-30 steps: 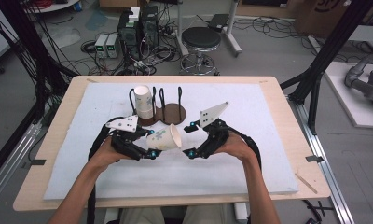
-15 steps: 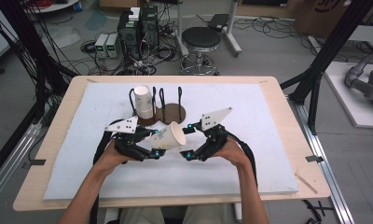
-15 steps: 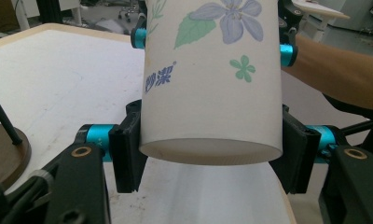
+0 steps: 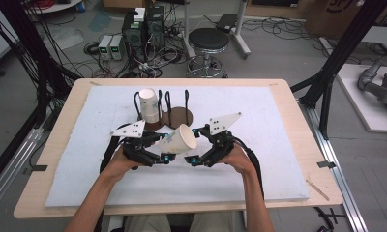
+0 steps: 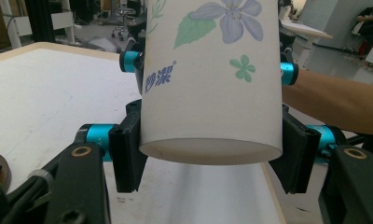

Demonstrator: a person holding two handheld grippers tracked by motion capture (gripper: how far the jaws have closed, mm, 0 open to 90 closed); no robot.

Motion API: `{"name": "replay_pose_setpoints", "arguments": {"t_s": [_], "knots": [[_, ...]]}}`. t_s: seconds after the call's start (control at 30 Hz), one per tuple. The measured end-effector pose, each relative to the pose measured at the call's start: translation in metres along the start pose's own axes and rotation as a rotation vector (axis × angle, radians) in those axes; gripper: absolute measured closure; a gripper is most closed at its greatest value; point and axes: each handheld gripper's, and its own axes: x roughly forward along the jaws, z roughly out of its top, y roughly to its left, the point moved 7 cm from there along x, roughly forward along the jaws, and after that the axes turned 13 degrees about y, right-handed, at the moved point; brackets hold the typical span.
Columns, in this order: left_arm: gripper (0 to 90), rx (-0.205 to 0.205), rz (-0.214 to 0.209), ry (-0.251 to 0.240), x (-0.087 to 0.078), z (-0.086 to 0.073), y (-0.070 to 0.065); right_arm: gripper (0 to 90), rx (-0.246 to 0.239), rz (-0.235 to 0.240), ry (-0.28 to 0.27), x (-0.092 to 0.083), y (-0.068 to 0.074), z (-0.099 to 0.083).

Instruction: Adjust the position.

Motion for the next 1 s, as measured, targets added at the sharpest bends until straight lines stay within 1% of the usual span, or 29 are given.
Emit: {"name": "replay_pose_setpoints", "arguments": {"t_s": [0.07, 0.17, 0.33, 0.4, 0.43, 0.47, 0.5, 0.6, 0.7, 0.73, 0.77, 0.8, 0.87, 1.0], "knots": [[36.8, 0.009, 0.000, 0.007, 0.002, 0.000, 0.000, 14.7, -0.004, 0.008, -0.015, 0.000, 0.000, 0.002], [36.8, 0.010, -0.001, 0.013, 0.004, 0.000, -0.001, 14.7, 0.010, 0.034, -0.036, 0.000, 0.001, 0.004], [36.8, 0.014, -0.008, 0.015, 0.010, 0.001, -0.002, 14.7, 0.006, 0.040, -0.055, 0.001, 0.001, 0.007], [36.8, 0.015, -0.014, 0.016, 0.013, 0.002, -0.002, 14.7, 0.007, 0.051, -0.056, 0.002, 0.002, 0.008], [36.8, 0.015, -0.020, 0.018, 0.014, 0.002, -0.003, 14.8, 0.002, 0.048, -0.059, 0.003, 0.001, 0.009], [36.8, 0.018, -0.020, 0.020, 0.015, 0.002, -0.003, 15.5, 0.007, 0.052, -0.057, 0.003, 0.002, 0.009], [36.8, 0.020, -0.019, 0.021, 0.016, 0.002, -0.003, 15.5, -0.002, 0.050, -0.059, 0.004, 0.001, 0.010], [36.8, 0.025, -0.014, 0.031, 0.017, 0.002, -0.004, 18.8, -0.003, 0.050, -0.065, 0.003, 0.001, 0.010], [36.8, 0.024, -0.018, 0.039, 0.017, 0.001, -0.005, 21.0, -0.008, 0.056, -0.083, 0.001, 0.003, 0.012], [36.8, 0.027, -0.015, 0.039, 0.017, 0.001, -0.005, 25.2, -0.024, 0.048, -0.086, 0.001, 0.003, 0.012], [36.8, 0.027, -0.017, 0.037, 0.017, 0.001, -0.005, 26.0, -0.029, 0.052, -0.088, 0.001, 0.004, 0.012], [36.8, 0.024, -0.016, 0.035, 0.017, 0.001, -0.005, 27.2, -0.023, 0.059, -0.087, 0.001, 0.005, 0.012], [36.9, 0.023, -0.017, 0.037, 0.016, 0.001, -0.005, 28.3, -0.026, 0.051, -0.090, 0.000, 0.004, 0.012], [36.9, 0.027, -0.015, 0.037, 0.016, 0.001, -0.005, 30.3, -0.030, 0.052, -0.091, 0.000, 0.004, 0.013]]}}
